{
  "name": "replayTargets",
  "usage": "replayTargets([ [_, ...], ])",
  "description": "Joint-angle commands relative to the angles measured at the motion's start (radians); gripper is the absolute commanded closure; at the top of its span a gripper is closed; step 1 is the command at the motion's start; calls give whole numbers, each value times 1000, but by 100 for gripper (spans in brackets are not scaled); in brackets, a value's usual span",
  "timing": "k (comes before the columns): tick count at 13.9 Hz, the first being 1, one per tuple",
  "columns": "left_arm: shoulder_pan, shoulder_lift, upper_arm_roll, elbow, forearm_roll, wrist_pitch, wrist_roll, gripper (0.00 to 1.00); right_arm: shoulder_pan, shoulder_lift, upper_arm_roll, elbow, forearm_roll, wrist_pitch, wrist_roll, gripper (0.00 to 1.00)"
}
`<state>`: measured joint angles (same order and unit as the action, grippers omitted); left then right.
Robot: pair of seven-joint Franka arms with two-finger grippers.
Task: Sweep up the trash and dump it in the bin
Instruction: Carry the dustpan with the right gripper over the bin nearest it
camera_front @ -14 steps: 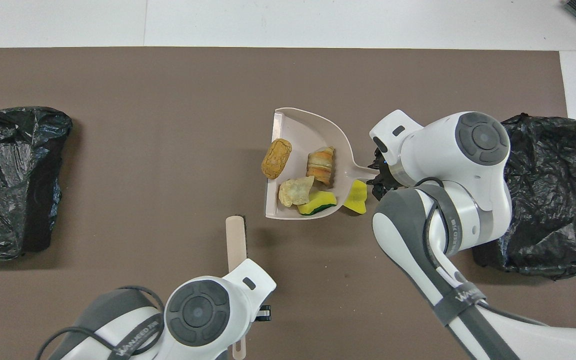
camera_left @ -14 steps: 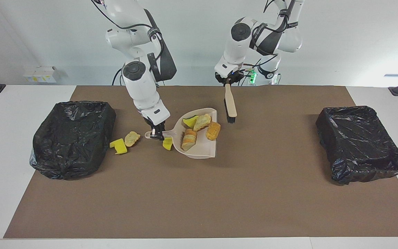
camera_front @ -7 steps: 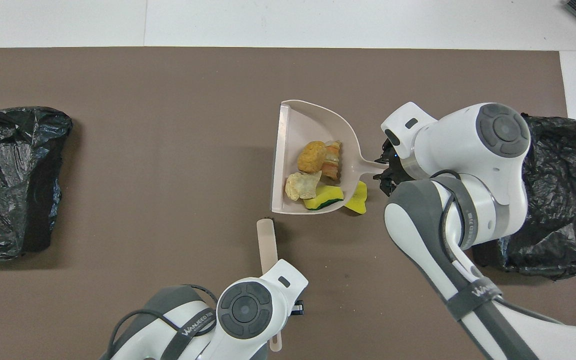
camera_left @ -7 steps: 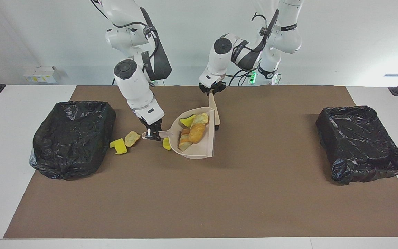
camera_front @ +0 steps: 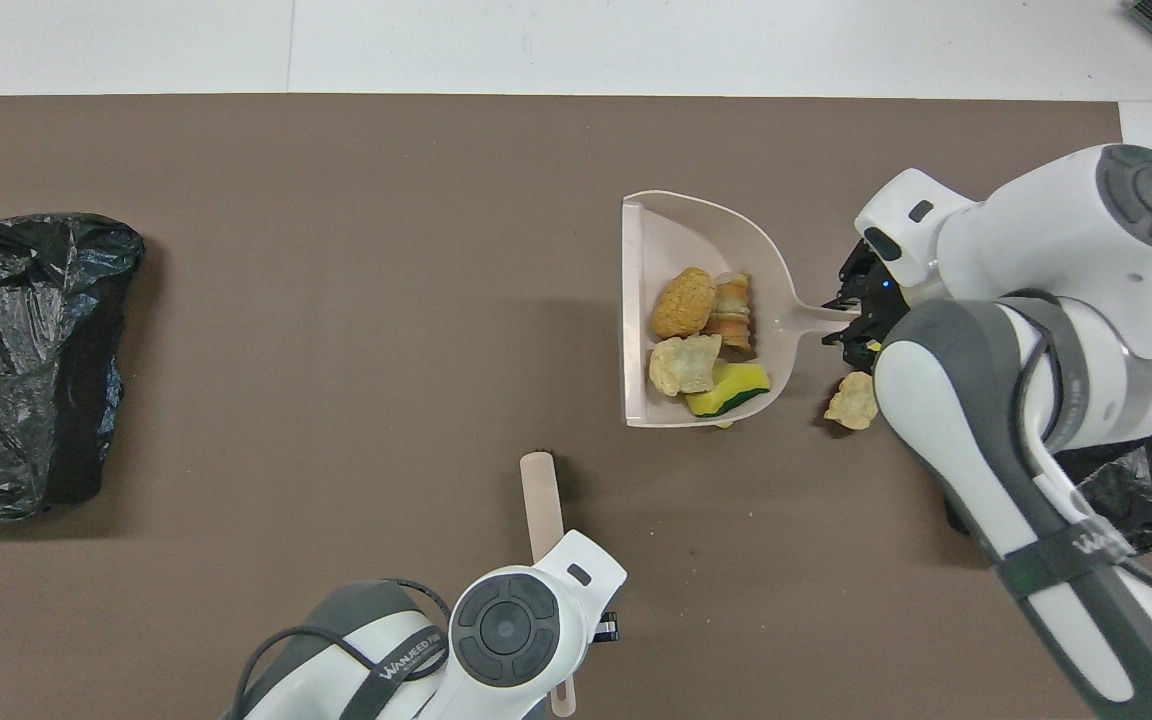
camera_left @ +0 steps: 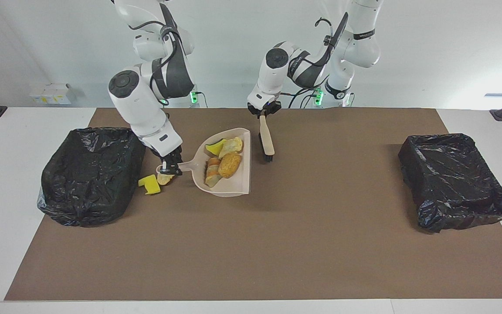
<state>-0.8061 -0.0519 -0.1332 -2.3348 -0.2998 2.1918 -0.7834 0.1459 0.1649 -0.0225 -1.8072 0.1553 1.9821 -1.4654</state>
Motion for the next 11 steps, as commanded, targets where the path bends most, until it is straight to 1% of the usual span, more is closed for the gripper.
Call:
replayTargets([
  [1, -30, 21, 14, 9, -13, 16, -19, 100, -64, -7, 4, 32, -2, -55, -88, 100],
  [3, -38, 70, 14, 29, -13, 14, -57, 100, -113, -8, 3, 60, -46, -69, -121, 100],
  [4, -36, 78, 14, 46, -13, -6, -60, 100, -140, -7, 3, 69, -60, -69, -130, 100],
  [7, -38, 80, 15, 52, -13, -11, -80, 100, -225, -2, 1, 83, -66, -63, -145, 100],
  [8, -38, 78, 15, 52, -13, -11, -89, 95, -267, -2, 0, 83, -72, -56, -144, 100],
  [9, -38, 80, 15, 52, -15, -11, -88, 80, -302, -4, 1, 83, -100, -52, -145, 100],
  [10, -36, 80, 15, 52, -15, -7, -88, 59, -333, -4, 1, 83, -140, -52, -147, 100],
  [11, -36, 81, 15, 52, -13, -1, -89, 27, -366, -5, 1, 83, -181, -52, -147, 100],
])
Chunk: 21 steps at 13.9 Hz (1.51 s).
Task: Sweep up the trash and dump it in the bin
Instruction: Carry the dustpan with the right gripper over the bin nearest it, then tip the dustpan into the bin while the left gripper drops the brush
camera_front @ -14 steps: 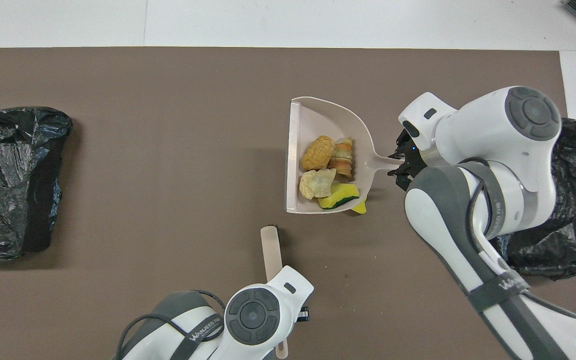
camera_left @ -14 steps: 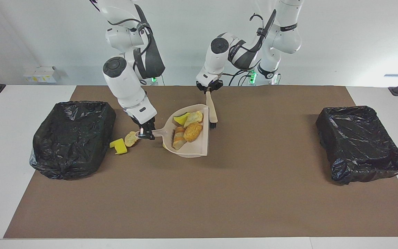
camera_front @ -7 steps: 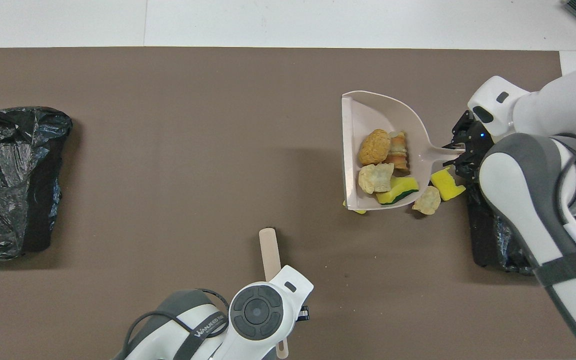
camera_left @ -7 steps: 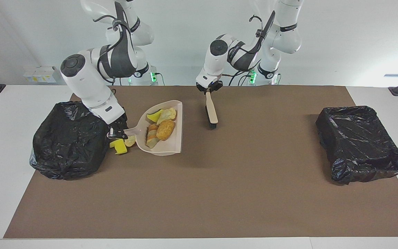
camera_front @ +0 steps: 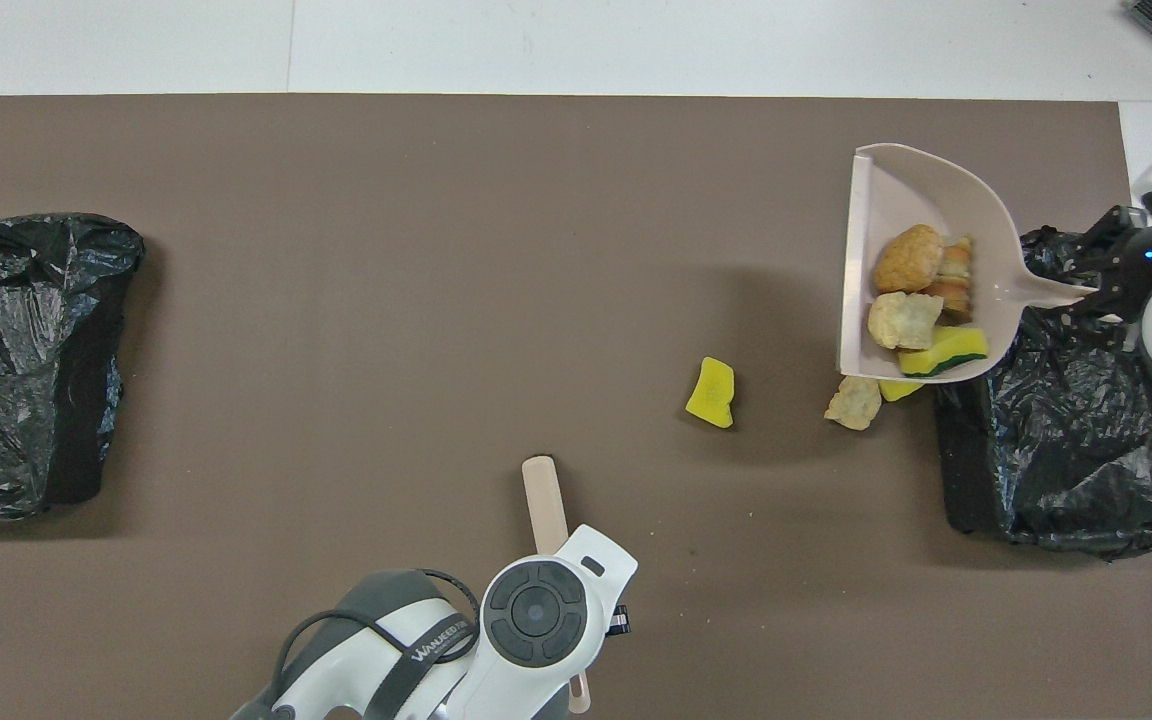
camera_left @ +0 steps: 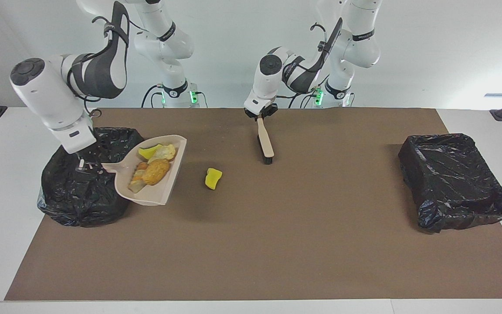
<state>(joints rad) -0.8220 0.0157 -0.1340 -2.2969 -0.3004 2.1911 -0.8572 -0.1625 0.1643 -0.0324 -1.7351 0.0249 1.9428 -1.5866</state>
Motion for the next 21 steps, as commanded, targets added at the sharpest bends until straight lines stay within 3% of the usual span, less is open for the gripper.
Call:
replayTargets([
  [1, -20, 12, 17, 13, -13, -8, -14, 0, -96, -8, 11, 9, -95, -13, -32, 100],
  [5, 16, -19, 28, 23, -13, -22, -6, 0, -189, -15, 11, 2, -319, 21, -116, 100],
  [9, 138, -20, 31, 131, 6, -125, 6, 0, -219, -28, 8, -17, -474, 48, -109, 100],
  [11, 223, -42, 31, 143, 36, -140, 33, 0, -219, -49, 9, -59, -609, 88, 3, 100],
  [16, 432, -155, 33, 177, 81, -361, 300, 0, -161, -147, 12, -217, -917, 91, 320, 100],
  [19, 538, -192, 31, 175, 132, -453, 435, 0, -135, -206, 14, -306, -1077, 94, 442, 100],
  [21, 615, -207, 31, 175, 158, -481, 524, 0, -115, -210, 14, -310, -1143, 87, 470, 100],
])
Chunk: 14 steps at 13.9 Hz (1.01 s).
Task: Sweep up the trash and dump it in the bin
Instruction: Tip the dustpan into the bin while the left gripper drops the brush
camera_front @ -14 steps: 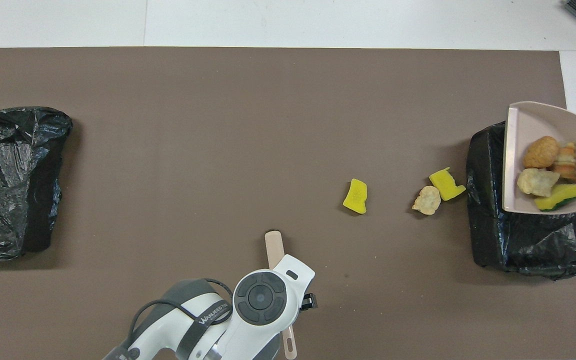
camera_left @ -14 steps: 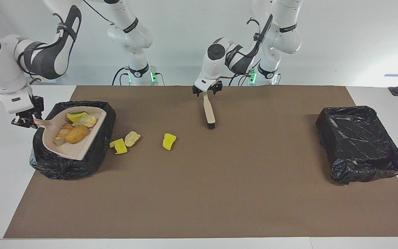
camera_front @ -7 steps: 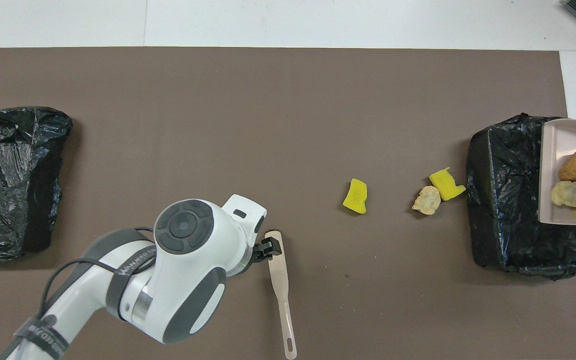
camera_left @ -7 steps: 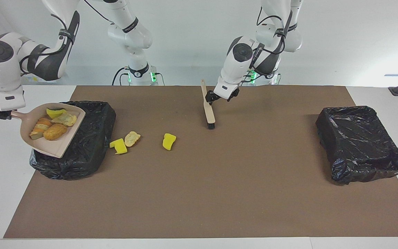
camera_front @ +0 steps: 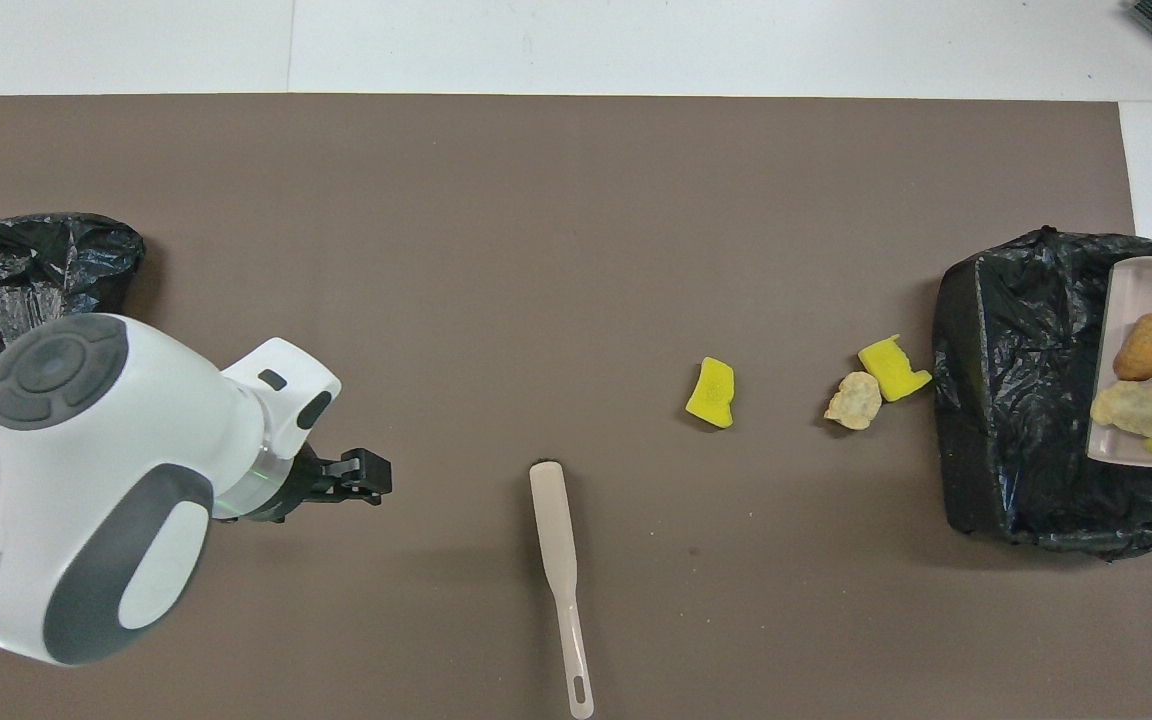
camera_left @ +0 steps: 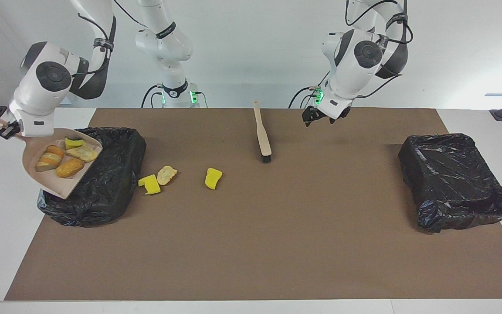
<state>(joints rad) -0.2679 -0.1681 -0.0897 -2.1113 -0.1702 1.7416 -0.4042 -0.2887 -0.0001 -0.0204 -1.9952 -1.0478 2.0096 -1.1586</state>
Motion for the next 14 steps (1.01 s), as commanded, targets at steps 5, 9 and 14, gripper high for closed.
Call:
replayTargets([
  [5, 168, -21, -10, 51, 98, -28, 214, 0, 71, -40, 4, -30, -173, -38, 86, 100],
  [9, 229, -10, -4, 158, 119, -123, 243, 0, 91, -43, 11, -25, -256, -74, 99, 100],
  [14, 294, -22, -2, 241, 140, -168, 422, 0, 118, -43, 27, 10, -374, -68, 85, 100],
])
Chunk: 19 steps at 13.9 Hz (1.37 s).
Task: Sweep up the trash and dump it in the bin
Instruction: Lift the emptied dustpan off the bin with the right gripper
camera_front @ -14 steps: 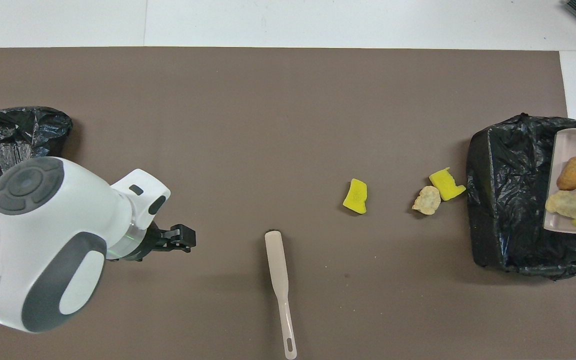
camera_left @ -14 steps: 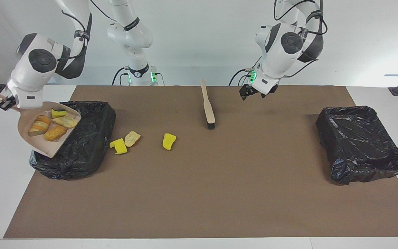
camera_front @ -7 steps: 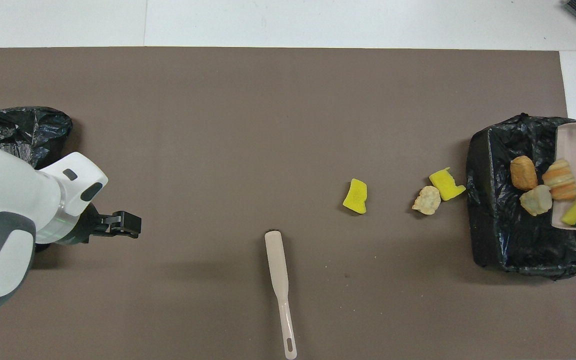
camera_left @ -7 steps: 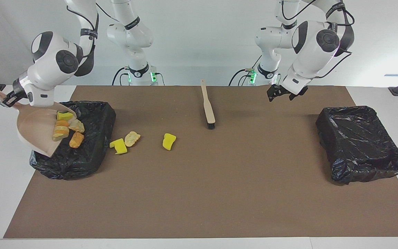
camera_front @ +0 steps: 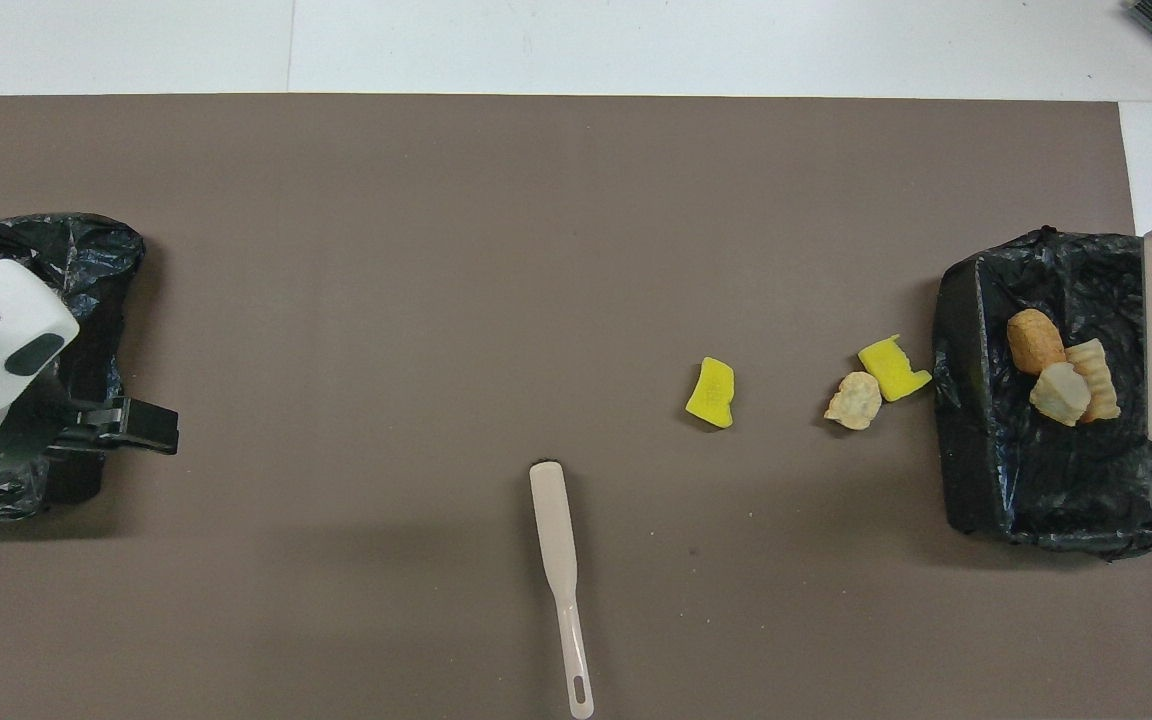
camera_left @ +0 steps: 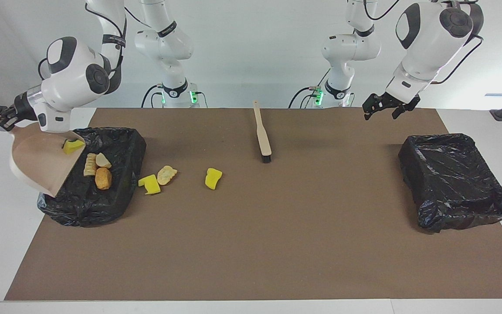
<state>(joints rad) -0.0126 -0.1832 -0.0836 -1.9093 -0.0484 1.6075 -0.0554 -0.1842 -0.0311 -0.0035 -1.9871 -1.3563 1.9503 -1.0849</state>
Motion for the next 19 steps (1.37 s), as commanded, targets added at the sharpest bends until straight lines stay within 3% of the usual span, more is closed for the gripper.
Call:
replayTargets([
  [1, 49, -7, -8, 58, 18, -37, 74, 0, 25, -12, 13, 2, -96, -2, 11, 100],
  [4, 59, 11, -10, 123, 19, -80, 57, 0, 78, -15, 13, 4, -211, -2, 11, 100],
  [9, 40, 59, -19, 158, 42, -93, 28, 0, 84, -12, 16, 27, -167, -2, 20, 100],
  [11, 40, 74, -24, 168, 65, -103, 28, 0, 84, -9, 17, 50, -89, 1, -7, 100],
  [14, 49, 151, -24, 306, 72, -78, 22, 0, 91, 4, 19, 103, 101, 1, -55, 100],
  [19, 51, 134, -24, 303, 67, 0, 22, 0, 92, 4, 19, 117, 423, -5, -44, 100],
])
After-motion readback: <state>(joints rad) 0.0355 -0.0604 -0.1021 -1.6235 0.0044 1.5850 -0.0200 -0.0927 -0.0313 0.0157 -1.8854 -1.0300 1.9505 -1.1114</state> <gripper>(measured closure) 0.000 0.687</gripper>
